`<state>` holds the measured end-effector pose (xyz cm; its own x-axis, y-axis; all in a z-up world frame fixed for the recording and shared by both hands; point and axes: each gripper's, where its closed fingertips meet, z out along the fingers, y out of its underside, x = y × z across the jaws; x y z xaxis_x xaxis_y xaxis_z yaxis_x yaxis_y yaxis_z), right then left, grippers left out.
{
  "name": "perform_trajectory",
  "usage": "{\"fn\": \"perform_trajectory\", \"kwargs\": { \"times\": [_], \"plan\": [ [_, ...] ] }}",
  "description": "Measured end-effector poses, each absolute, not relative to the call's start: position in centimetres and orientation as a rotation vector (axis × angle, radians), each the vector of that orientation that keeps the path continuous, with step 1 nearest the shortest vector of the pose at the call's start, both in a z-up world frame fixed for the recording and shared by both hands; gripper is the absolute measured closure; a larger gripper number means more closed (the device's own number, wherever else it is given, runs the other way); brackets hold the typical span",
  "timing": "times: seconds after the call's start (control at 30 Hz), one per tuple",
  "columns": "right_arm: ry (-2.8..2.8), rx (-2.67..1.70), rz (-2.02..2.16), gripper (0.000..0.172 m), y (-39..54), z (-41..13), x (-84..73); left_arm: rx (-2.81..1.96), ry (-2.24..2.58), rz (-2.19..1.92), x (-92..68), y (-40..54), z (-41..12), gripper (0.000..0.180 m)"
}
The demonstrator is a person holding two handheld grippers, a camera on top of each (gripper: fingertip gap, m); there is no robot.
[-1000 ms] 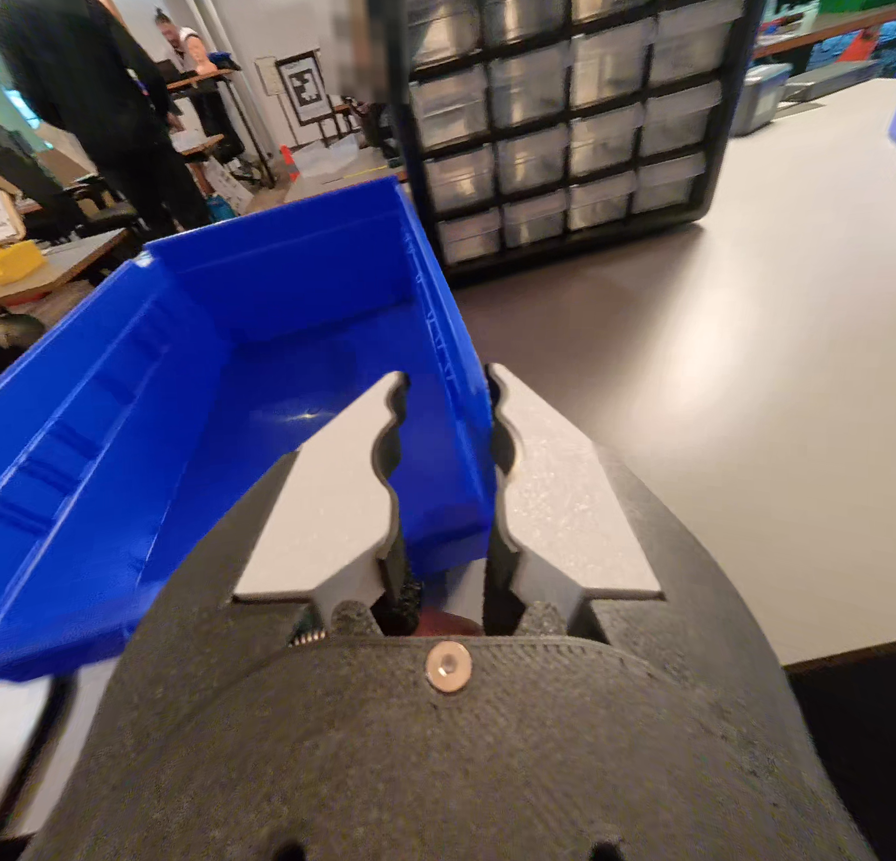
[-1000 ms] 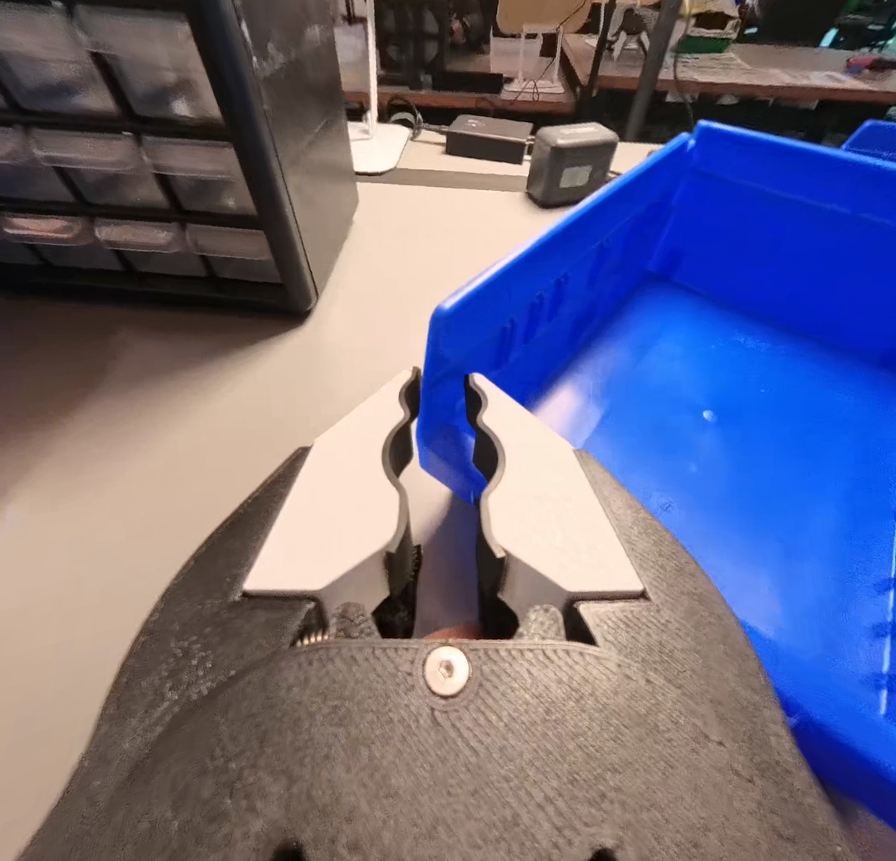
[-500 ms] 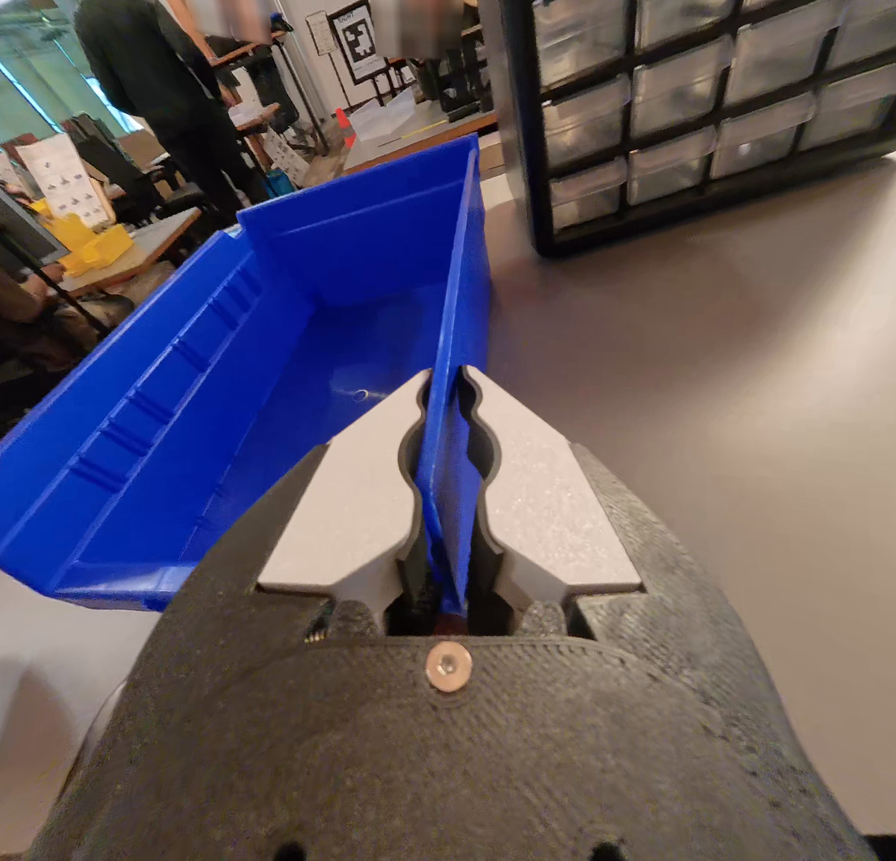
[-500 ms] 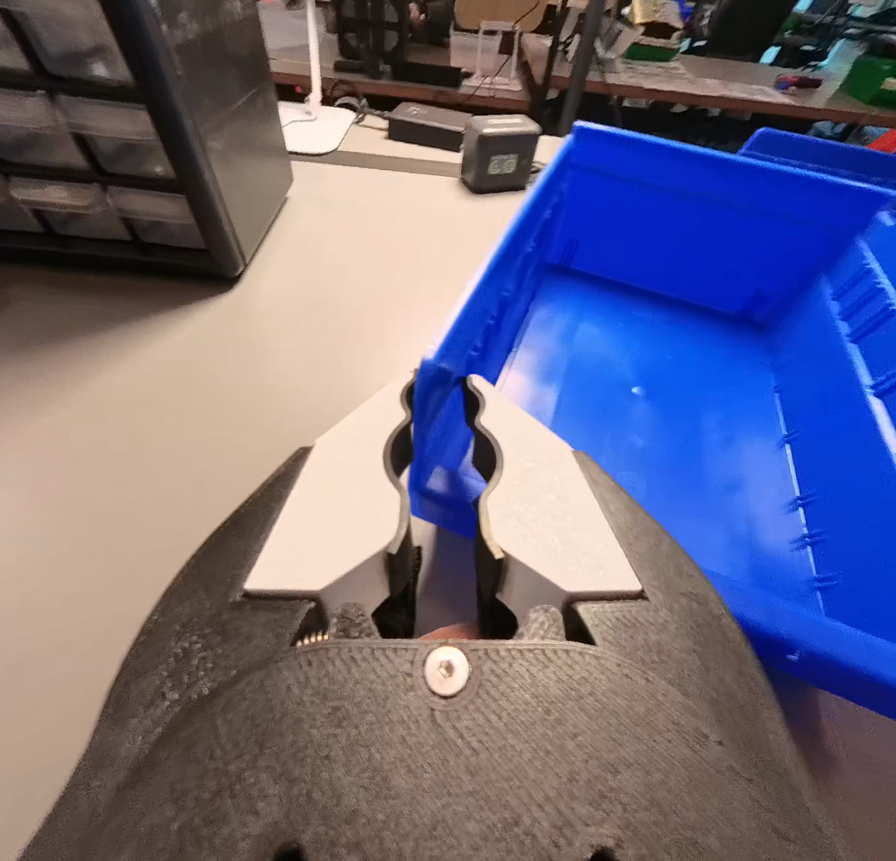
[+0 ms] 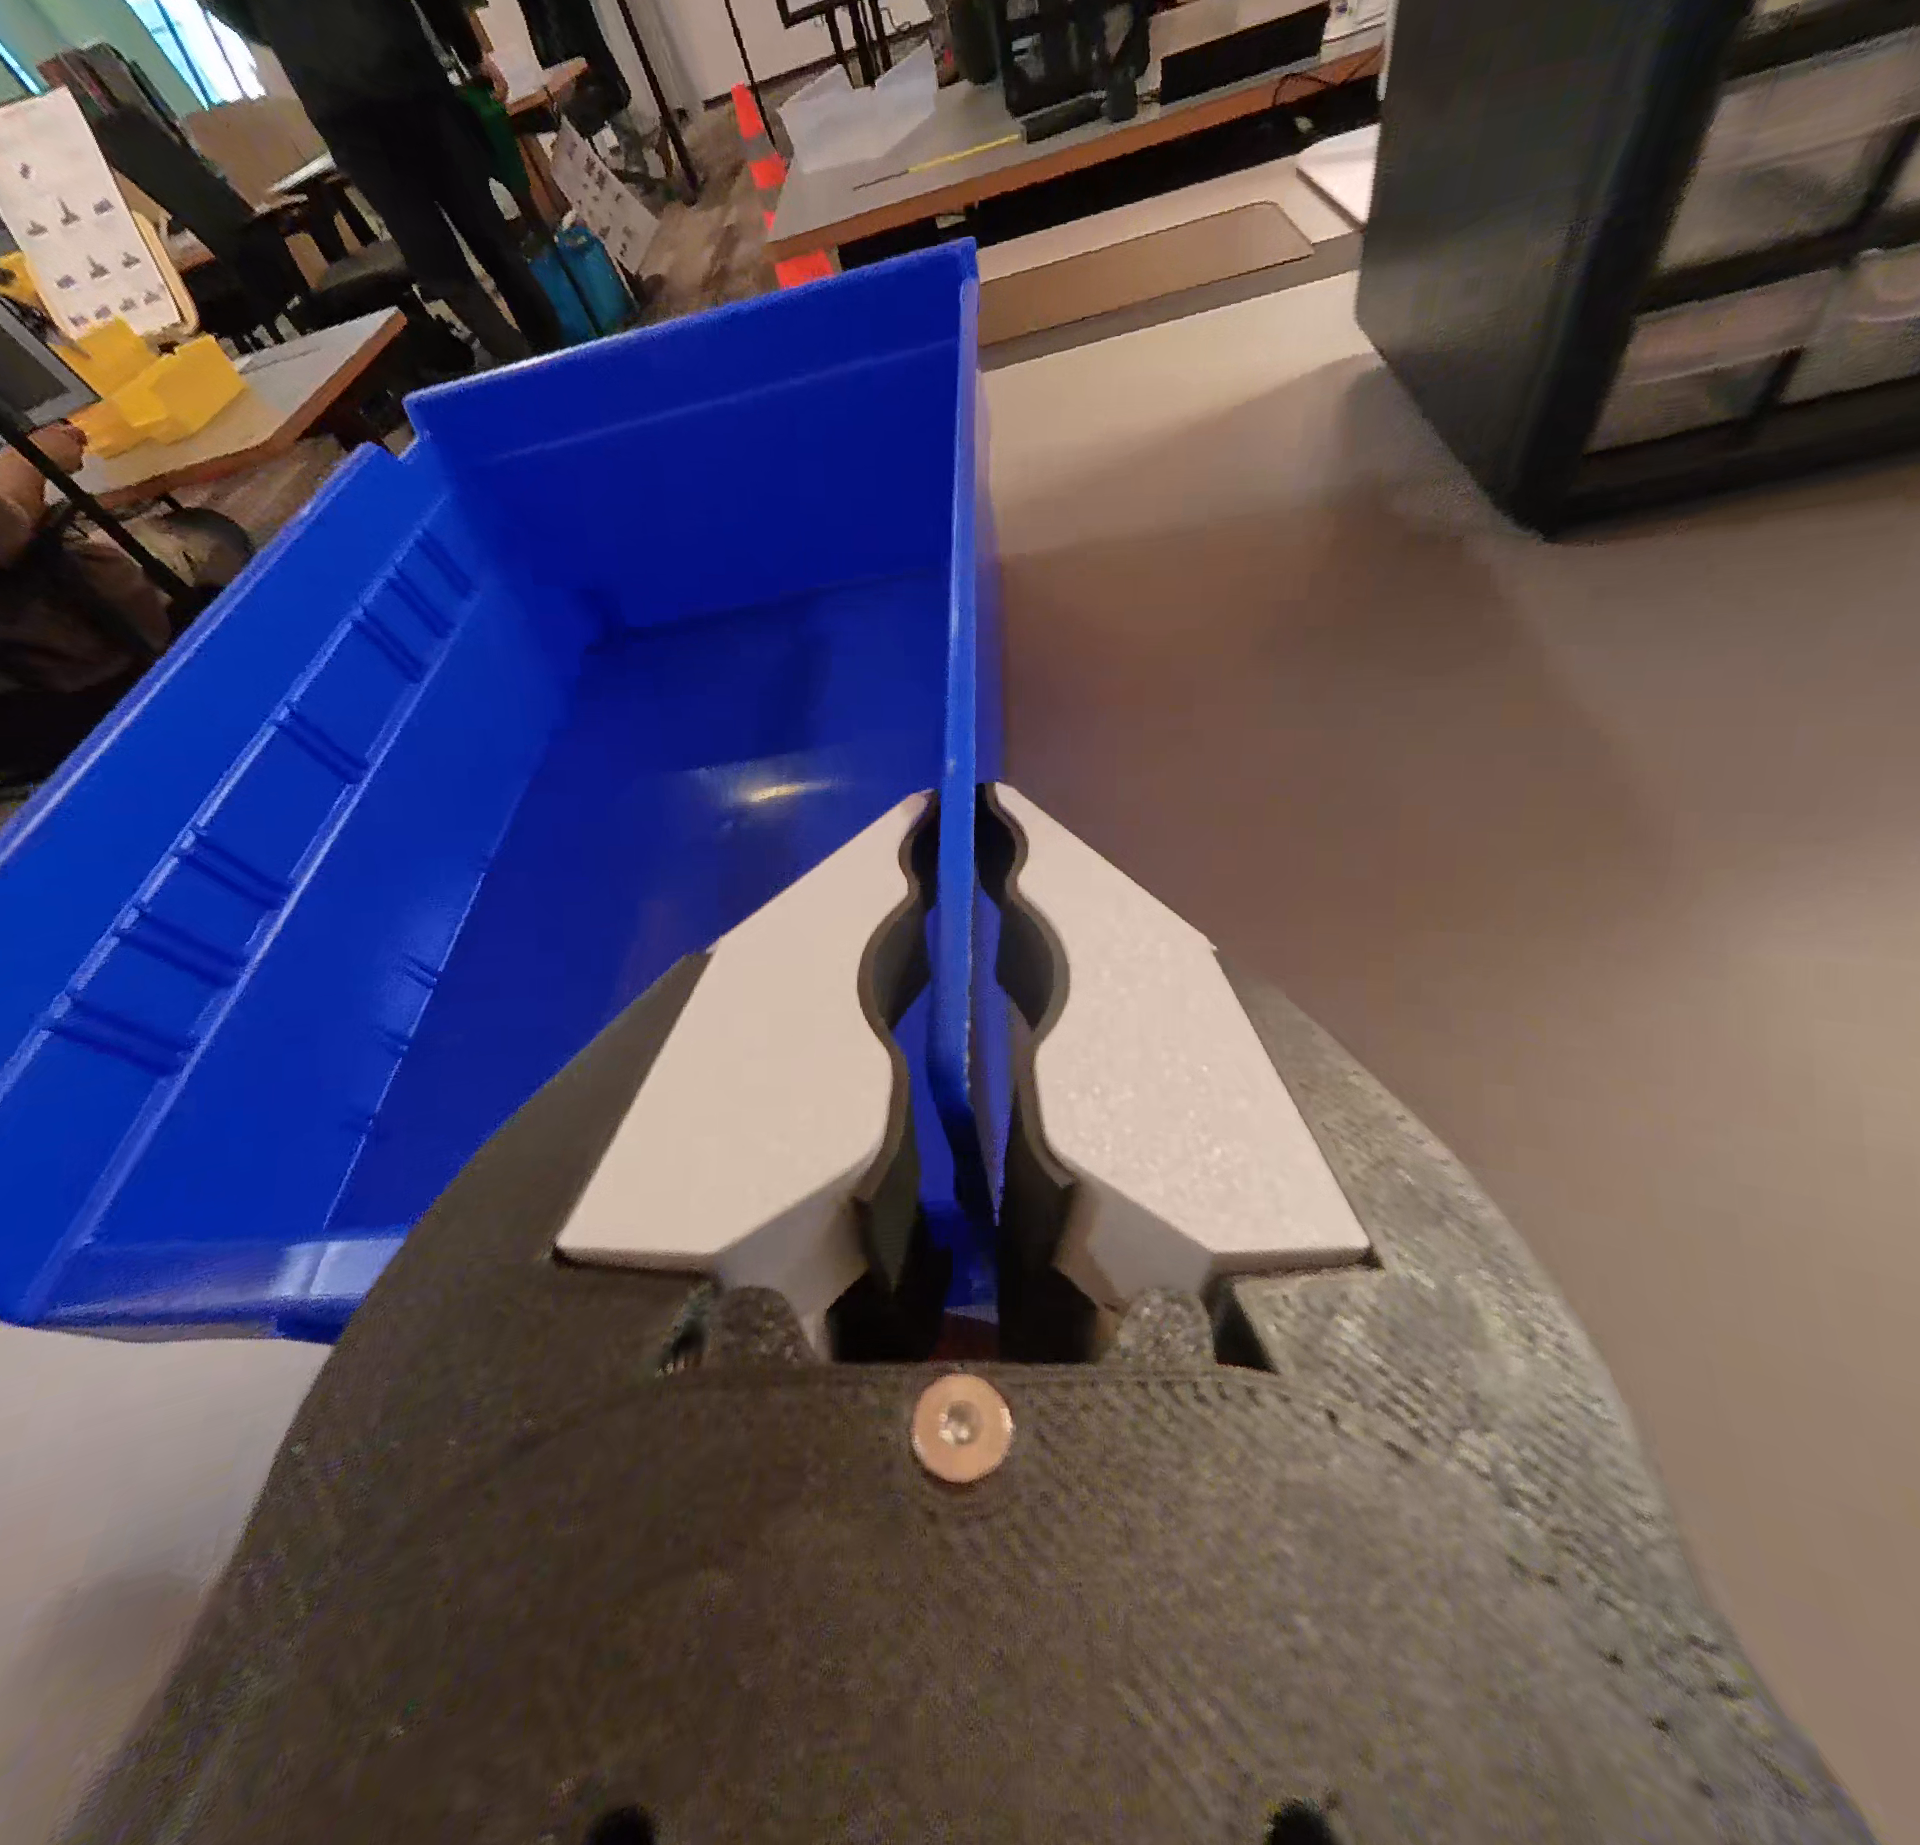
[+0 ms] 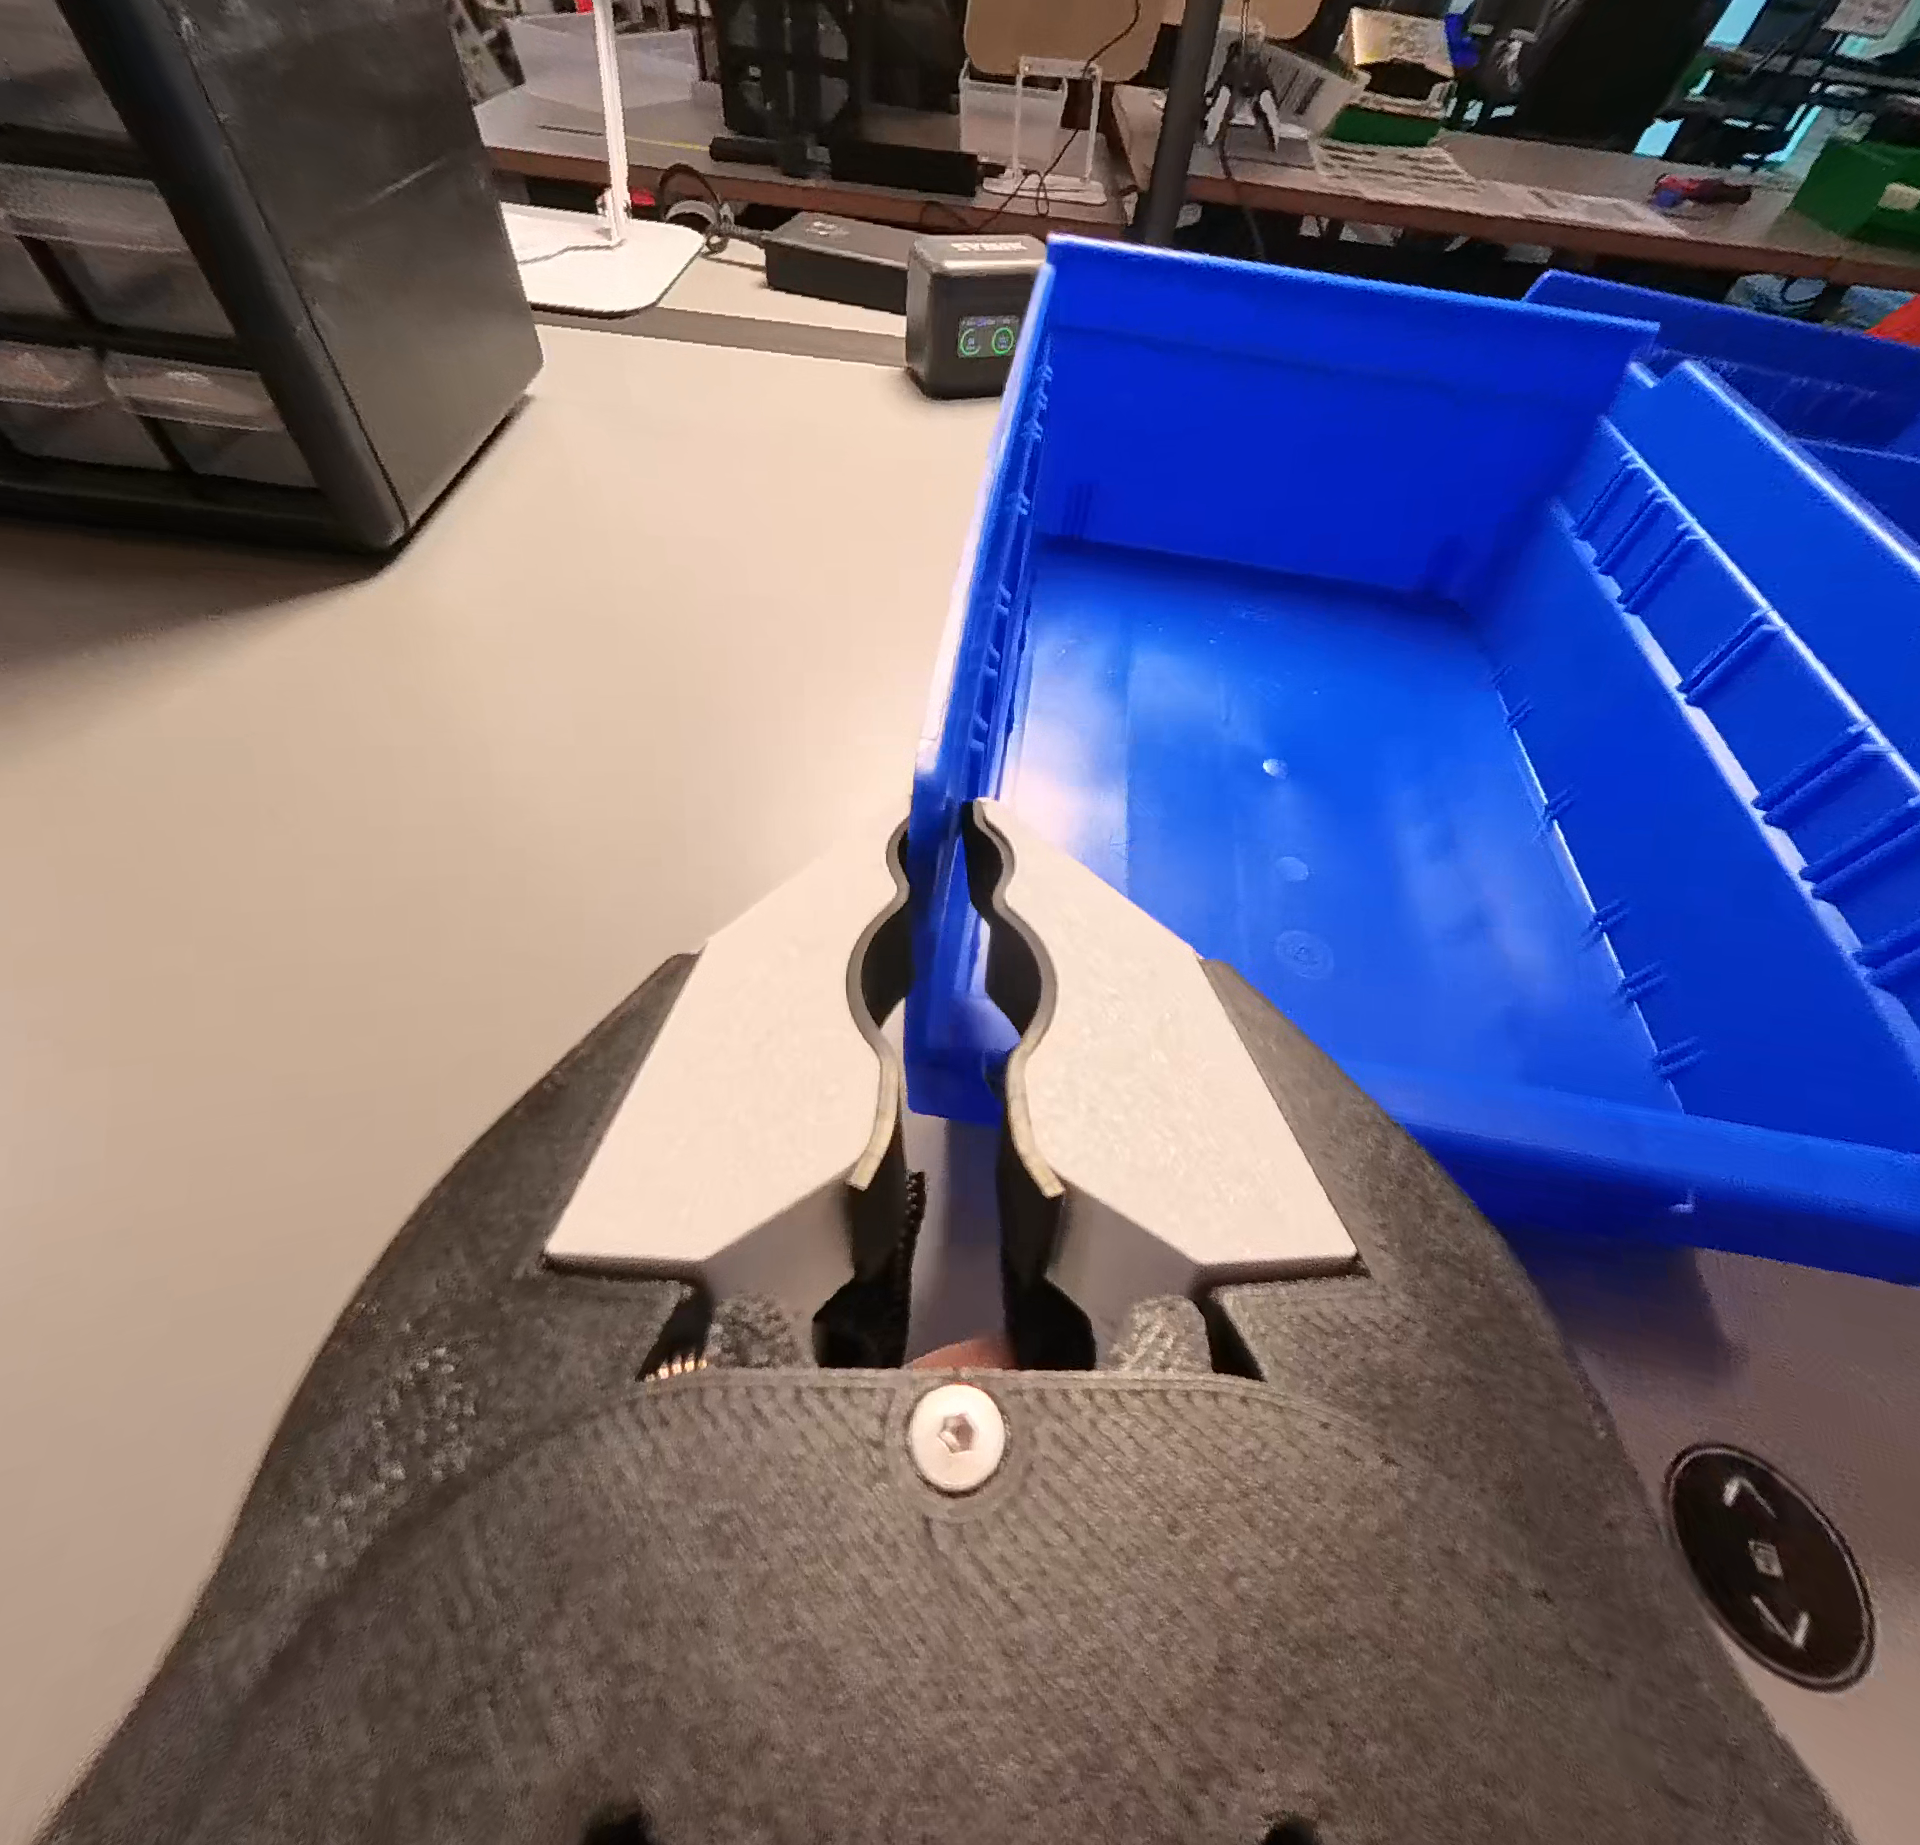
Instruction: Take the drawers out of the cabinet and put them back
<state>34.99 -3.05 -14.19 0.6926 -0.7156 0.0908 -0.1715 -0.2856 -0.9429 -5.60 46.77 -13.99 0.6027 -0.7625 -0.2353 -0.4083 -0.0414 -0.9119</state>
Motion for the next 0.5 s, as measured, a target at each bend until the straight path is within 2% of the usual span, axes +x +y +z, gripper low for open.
{"fn": "perform_trajectory", "kwargs": {
  "times": [0.5],
  "plan": [
    [0.698,-1.809,-0.591,0.165,-2.8,-14.3,36.6,-1.722,0.991,-0.411,-6.0,55.5,-14.1,0.175]
  ]
}}
